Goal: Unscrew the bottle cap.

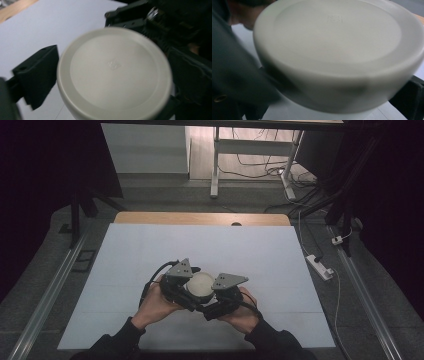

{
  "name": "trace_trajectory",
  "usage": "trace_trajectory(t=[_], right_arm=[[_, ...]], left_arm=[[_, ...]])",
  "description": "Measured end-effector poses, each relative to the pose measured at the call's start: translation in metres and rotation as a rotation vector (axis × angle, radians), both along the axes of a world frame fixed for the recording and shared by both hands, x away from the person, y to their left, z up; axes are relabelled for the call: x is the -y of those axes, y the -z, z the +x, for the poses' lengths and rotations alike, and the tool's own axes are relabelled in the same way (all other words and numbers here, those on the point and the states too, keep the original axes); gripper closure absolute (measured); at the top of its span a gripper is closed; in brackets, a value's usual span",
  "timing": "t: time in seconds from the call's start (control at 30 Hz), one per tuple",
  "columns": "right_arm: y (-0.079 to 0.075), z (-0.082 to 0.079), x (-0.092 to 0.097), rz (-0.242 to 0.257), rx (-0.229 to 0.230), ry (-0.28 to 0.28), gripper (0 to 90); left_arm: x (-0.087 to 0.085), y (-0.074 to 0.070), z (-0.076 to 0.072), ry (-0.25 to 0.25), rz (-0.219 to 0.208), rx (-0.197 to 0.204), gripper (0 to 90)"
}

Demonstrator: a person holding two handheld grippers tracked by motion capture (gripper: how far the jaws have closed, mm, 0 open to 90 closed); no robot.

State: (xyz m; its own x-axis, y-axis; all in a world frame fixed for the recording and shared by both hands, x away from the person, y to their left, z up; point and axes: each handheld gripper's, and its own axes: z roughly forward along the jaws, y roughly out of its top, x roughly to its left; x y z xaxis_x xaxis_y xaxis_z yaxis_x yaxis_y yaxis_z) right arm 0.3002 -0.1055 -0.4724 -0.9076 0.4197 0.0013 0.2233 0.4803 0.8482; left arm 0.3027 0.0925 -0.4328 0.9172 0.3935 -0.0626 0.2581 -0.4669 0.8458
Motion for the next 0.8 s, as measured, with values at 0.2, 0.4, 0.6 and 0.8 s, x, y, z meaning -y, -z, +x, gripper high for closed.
trace_trajectory(t=[0.2,0.4,0.6,0.8], right_arm=[[0.0,-0.002,0.0,0.011,-0.004,-0.047,6.5],[-0.001,-0.006,-0.002,0.033,-0.016,-0.13,6.6],[-0.002,-0.01,-0.004,0.044,-0.014,-0.18,6.5],[-0.003,-0.011,-0.004,0.054,-0.01,-0.19,6.5]], left_arm=[[-0.02,-0.01,0.001,0.121,0.038,0.031,0.0],[-0.028,-0.001,0.007,0.265,0.033,0.009,0.0],[-0.027,0.004,0.008,0.325,0.012,-0.007,3.6],[-0.027,0.004,0.005,0.339,-0.014,0.018,7.4]])
